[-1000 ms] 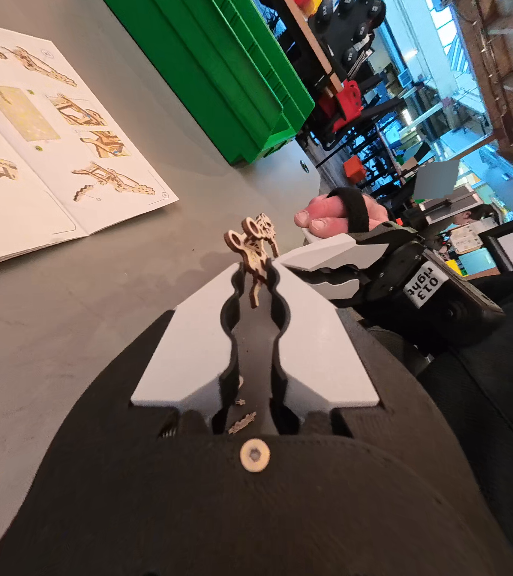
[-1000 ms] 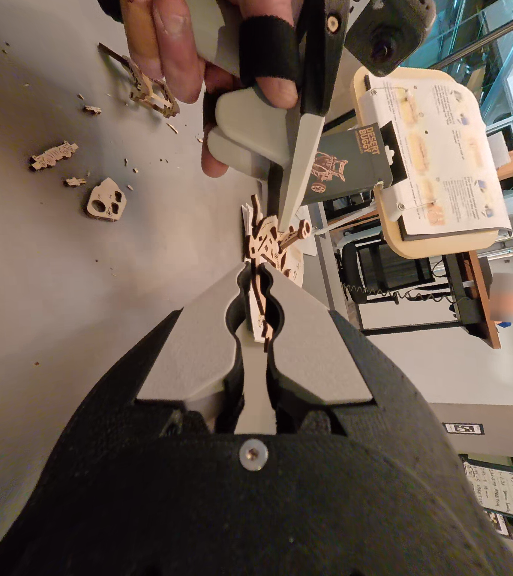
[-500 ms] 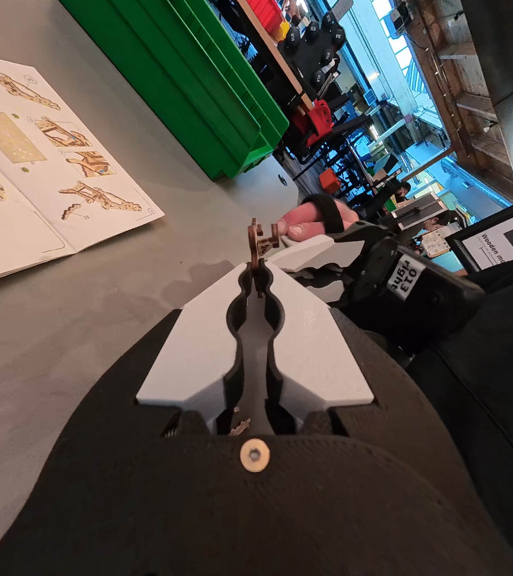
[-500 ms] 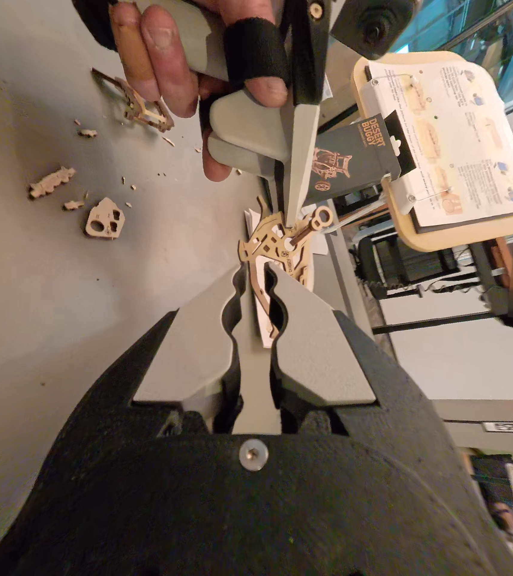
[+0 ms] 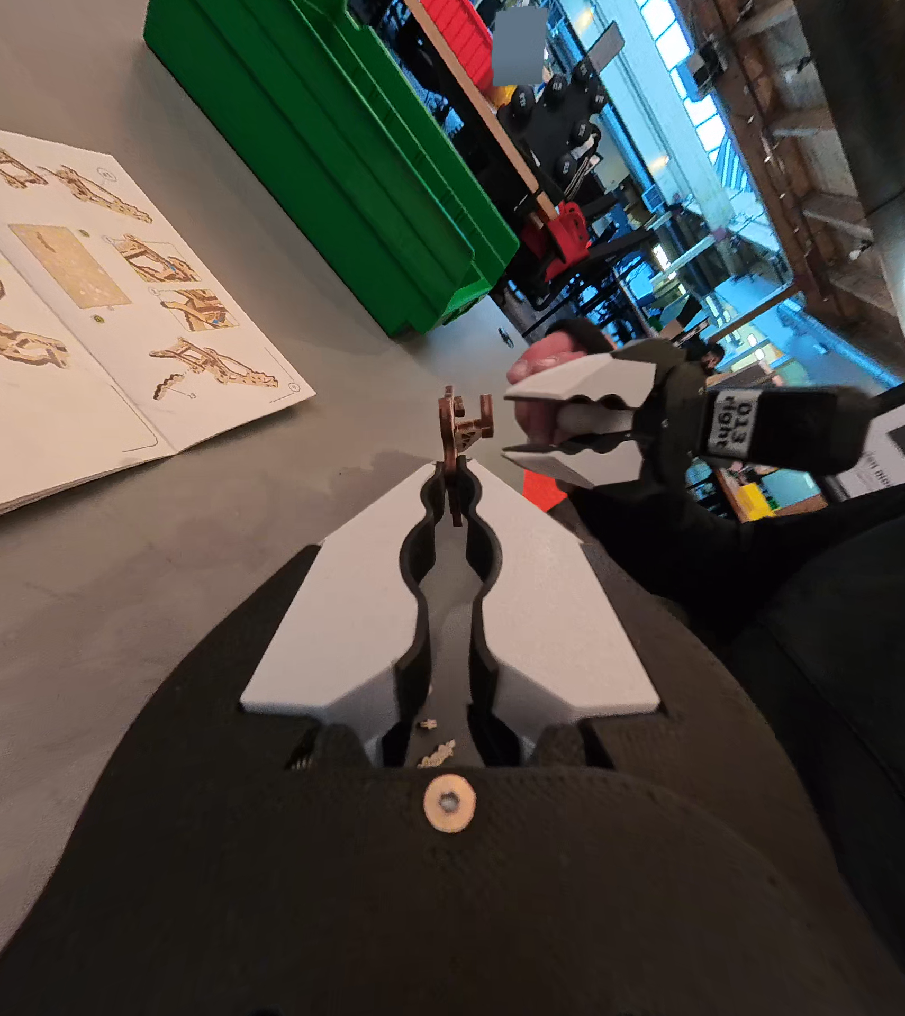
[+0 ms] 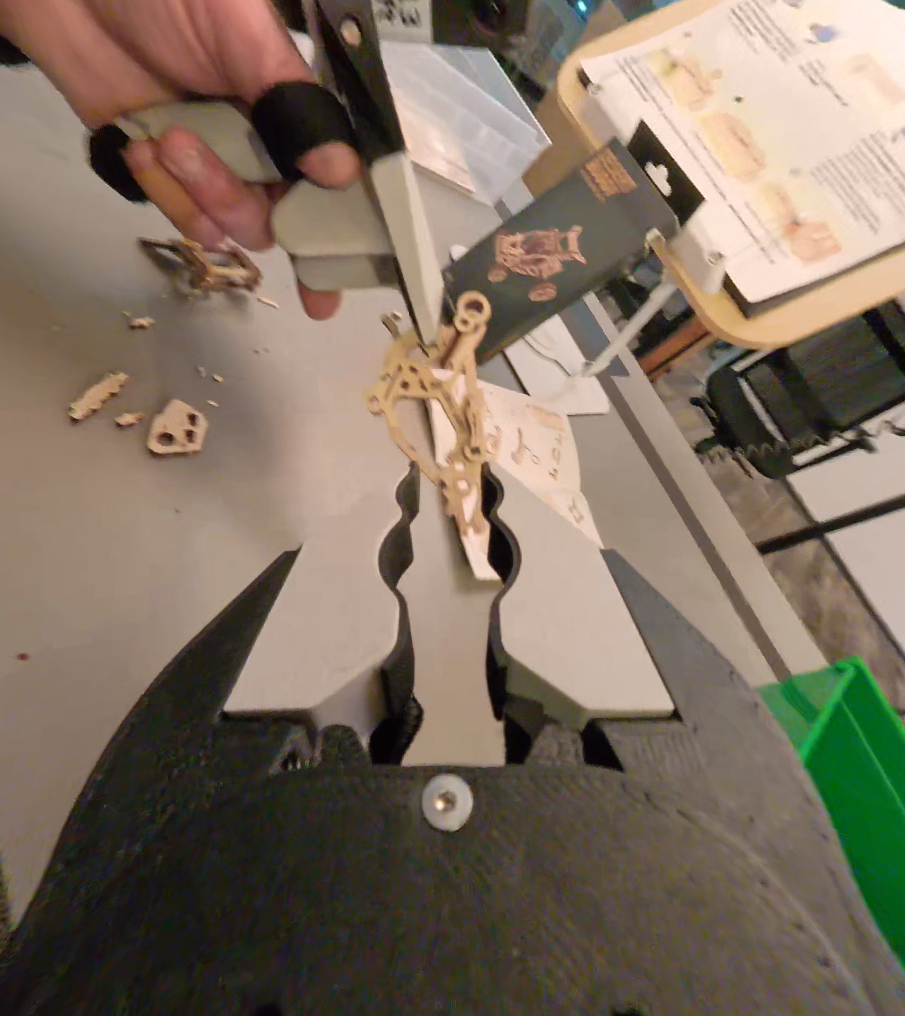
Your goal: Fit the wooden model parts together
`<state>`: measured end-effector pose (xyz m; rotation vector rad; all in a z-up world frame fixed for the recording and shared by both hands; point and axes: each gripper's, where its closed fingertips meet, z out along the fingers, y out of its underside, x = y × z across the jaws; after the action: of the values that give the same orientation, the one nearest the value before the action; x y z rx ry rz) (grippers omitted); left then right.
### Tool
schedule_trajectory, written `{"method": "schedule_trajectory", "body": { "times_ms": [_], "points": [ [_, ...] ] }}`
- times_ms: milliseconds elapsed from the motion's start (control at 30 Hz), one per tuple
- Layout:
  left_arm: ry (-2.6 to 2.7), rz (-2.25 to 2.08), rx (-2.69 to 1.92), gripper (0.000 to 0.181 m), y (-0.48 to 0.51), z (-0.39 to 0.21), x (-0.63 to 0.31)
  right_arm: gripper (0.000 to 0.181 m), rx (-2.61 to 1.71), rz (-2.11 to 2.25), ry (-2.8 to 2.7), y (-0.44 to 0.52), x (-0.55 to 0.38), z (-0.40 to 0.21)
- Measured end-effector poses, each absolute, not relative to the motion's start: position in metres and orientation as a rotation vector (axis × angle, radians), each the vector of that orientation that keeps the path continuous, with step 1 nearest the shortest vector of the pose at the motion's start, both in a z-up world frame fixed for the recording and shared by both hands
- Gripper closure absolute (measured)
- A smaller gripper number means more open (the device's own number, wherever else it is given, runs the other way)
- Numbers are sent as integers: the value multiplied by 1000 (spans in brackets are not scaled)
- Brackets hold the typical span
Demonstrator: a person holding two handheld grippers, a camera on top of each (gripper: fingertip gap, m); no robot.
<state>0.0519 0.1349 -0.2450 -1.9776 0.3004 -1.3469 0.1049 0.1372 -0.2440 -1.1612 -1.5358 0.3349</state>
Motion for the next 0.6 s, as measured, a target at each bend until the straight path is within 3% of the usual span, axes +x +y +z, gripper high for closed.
{"method": "schedule_trajectory", "body": {
  "times_ms": [100,300,467,600],
  "points": [
    [221,-1436,-1964,180,136,-244,52,150,-1086,130,-1545,146,107,-250],
    [-2,-1684,-1908,180,136,-239,56,148,-831,-100,-1563,126,82,-251],
    [-103,-1832,-1840,180,136,-231,62,177,-754,-153,-1511,130,77,-243],
    [-146,-1879,-1796,174,137,-229,62,179,-747,-103,-1547,129,77,-238]
  ]
}}
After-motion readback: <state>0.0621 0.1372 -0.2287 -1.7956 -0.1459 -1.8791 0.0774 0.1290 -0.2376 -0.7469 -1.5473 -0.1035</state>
